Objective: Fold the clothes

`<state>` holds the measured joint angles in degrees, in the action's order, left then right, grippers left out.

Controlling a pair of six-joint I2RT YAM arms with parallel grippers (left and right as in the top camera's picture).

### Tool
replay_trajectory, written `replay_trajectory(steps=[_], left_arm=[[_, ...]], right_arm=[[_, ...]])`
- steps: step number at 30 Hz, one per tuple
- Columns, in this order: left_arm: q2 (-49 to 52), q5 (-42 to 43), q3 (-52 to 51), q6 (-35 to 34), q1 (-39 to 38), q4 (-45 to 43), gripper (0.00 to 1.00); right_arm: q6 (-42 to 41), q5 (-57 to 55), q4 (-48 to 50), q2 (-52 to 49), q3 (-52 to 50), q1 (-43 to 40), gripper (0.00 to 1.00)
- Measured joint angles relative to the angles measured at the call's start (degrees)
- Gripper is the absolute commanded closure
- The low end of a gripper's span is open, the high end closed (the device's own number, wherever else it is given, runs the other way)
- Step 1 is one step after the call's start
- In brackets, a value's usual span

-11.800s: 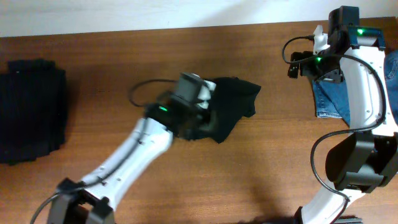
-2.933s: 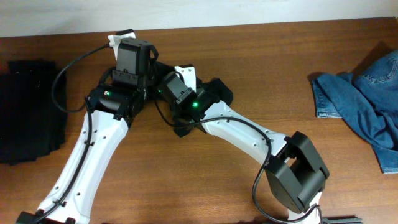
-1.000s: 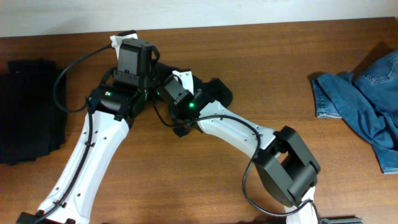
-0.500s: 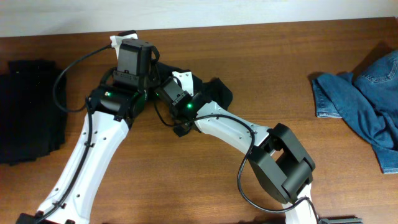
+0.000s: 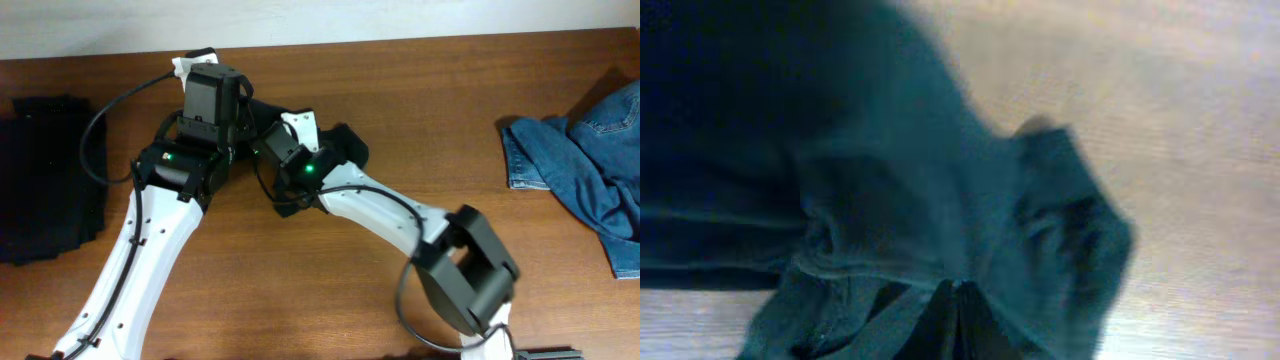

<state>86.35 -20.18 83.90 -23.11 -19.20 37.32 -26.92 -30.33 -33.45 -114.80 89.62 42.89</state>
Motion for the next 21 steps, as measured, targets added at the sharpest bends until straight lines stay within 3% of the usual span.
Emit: replay_trajectory(steps=[5,6,8,11,21], left_arm=[[-0.2,-0.2,0.0,0.0,0.2,0.2,0.98],[-0.2,-0.2,0.0,0.0,0.2,0.3,0.98],[-0.2,-0.2,0.0,0.0,-0.1,0.4,0.98],[-0.2,-0.2,0.0,0.2,0.0,0.5,0.99],[-0.2,0.2,0.0,0.5,0.3,0.5,0.98]], right_arm=[[0.5,-0.1,-0.6,5.1,0.1,0.0,0.93],[0.4,0.7,-0.6,5.4,0.2,0.0,0.86],[0.4,2.5,-0.5,5.3,0.2,0.0,0.48],[0.8,5.1,0.1,4.7,0.2,0.0,0.29],[0.1,8.4,4.8,0.6,0.1,-0.9,0.25]])
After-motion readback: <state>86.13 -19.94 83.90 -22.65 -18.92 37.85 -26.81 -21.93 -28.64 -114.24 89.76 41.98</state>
